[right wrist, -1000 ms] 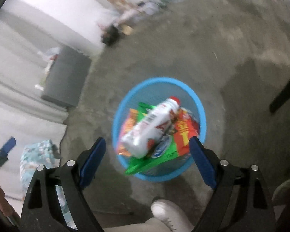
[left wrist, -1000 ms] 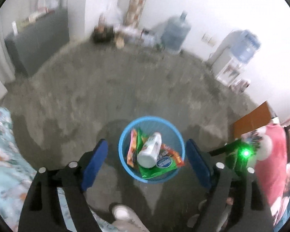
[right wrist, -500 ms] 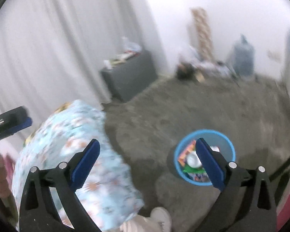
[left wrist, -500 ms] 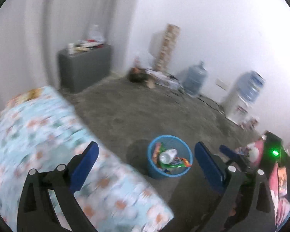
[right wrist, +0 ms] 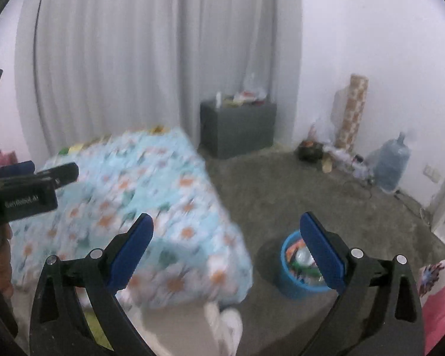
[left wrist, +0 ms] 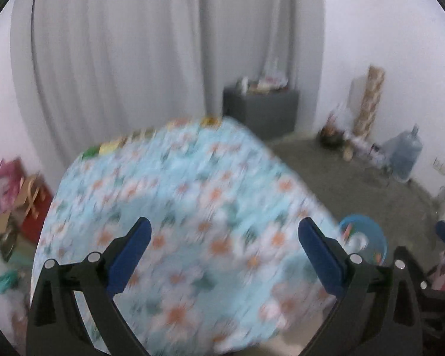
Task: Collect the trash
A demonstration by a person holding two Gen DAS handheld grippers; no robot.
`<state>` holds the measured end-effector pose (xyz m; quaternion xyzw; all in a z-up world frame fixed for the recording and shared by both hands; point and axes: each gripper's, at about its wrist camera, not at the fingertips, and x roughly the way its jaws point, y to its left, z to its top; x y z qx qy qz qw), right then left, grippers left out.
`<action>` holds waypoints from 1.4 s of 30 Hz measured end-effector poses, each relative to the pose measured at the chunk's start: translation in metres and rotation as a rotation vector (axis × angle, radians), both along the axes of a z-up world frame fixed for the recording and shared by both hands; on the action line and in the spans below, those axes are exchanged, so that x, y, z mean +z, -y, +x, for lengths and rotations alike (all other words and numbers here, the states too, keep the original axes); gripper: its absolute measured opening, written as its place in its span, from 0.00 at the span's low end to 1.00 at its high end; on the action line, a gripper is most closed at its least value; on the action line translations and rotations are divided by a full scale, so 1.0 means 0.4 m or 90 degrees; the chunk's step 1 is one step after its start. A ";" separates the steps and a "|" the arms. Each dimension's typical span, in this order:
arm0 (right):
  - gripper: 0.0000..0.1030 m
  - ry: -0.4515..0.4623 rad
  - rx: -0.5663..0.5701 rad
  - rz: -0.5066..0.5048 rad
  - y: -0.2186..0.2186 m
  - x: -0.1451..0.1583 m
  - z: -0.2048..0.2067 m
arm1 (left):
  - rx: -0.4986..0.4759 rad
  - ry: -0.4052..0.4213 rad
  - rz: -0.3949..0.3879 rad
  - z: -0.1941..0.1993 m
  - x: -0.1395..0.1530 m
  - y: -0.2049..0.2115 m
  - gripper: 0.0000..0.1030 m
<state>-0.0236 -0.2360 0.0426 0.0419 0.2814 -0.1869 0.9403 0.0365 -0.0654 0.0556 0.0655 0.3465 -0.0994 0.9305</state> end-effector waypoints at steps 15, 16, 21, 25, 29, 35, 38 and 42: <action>0.92 -0.174 0.008 0.026 -0.048 -0.125 0.015 | 0.110 -0.127 0.055 -0.017 -0.156 -0.082 0.94; 0.92 -0.177 0.006 0.027 -0.046 -0.127 0.015 | 0.106 -0.126 0.059 -0.018 -0.159 -0.079 0.94; 0.92 -0.193 -0.007 0.031 -0.025 -0.138 0.015 | 0.083 -0.125 0.083 -0.017 -0.163 -0.051 0.95; 0.92 -0.197 -0.020 0.028 -0.009 -0.138 0.006 | 0.073 -0.119 0.087 -0.015 -0.160 -0.034 0.94; 0.92 -0.194 -0.032 0.031 0.004 -0.136 -0.002 | 0.061 -0.117 0.091 -0.017 -0.159 -0.019 0.94; 0.92 -0.192 -0.031 0.031 0.003 -0.137 -0.004 | 0.058 -0.110 0.096 -0.021 -0.152 -0.011 0.94; 0.92 -0.194 -0.026 0.029 0.002 -0.136 -0.002 | 0.062 -0.109 0.094 -0.020 -0.152 -0.015 0.95; 0.92 -0.193 -0.024 0.028 -0.001 -0.133 -0.002 | 0.061 -0.110 0.095 -0.019 -0.152 -0.016 0.94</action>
